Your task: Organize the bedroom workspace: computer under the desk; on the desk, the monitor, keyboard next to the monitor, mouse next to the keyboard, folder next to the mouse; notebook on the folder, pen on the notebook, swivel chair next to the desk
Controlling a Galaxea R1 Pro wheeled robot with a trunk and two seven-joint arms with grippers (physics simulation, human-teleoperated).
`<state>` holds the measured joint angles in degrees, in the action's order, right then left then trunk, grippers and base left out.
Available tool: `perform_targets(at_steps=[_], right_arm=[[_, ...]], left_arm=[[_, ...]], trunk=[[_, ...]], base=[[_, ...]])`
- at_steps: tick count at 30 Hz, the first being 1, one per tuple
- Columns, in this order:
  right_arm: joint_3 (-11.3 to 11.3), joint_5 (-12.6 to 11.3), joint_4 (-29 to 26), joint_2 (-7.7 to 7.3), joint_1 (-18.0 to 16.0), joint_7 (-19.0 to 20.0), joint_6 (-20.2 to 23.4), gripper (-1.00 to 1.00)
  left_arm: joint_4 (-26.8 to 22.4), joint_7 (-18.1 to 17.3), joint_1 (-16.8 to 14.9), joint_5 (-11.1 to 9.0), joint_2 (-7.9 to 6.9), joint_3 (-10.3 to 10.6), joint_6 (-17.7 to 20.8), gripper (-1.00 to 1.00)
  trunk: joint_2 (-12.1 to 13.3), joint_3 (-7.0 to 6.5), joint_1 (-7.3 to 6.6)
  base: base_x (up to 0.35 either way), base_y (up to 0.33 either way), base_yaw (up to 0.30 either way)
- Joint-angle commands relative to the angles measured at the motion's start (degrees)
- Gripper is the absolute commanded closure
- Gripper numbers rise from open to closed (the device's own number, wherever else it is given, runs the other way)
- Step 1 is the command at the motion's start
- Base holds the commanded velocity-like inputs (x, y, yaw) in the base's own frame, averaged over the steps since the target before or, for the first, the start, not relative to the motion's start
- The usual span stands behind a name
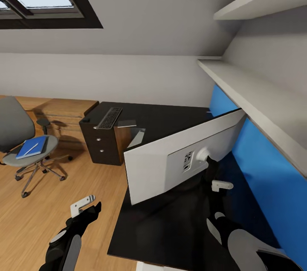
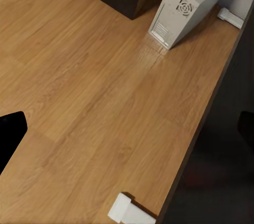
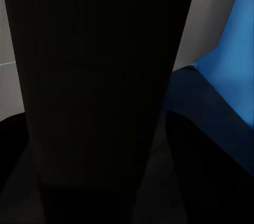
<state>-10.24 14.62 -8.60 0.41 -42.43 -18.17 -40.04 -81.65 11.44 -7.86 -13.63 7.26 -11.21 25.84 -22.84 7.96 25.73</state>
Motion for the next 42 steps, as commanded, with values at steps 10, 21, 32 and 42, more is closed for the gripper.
perform_targets(at_steps=[10, 21, 32, 42], right_arm=[[-1.27, 0.24, 0.25, -0.02, -0.02, -0.29, 0.14, 1.00], [-1.27, 0.24, 0.25, 0.00, -0.02, -0.29, 0.14, 1.00], [-1.27, 0.24, 0.25, 0.02, -0.02, -0.29, 0.05, 1.00], [-1.27, 0.27, 0.25, 0.03, -0.02, -0.29, 0.05, 1.00]], left_arm=[[-0.09, 0.35, -0.06, -0.61, 0.03, 0.03, 0.26, -1.00], [-0.09, 0.34, -0.06, -0.61, 0.03, 0.04, 0.26, -1.00], [-0.09, 0.33, -0.06, -0.61, 0.03, 0.03, 0.27, -1.00], [-0.09, 0.33, -0.06, -0.61, 0.03, 0.05, 0.26, -1.00]], trunk=[[-0.08, 0.14, 0.06], [-0.08, 0.14, 0.06], [-0.08, 0.14, 0.06], [-0.08, 0.14, 0.06]], base=[[0.044, -0.050, 0.000], [0.003, -0.003, 0.000], [0.047, -0.009, 0.000], [0.129, 0.000, 0.000]])
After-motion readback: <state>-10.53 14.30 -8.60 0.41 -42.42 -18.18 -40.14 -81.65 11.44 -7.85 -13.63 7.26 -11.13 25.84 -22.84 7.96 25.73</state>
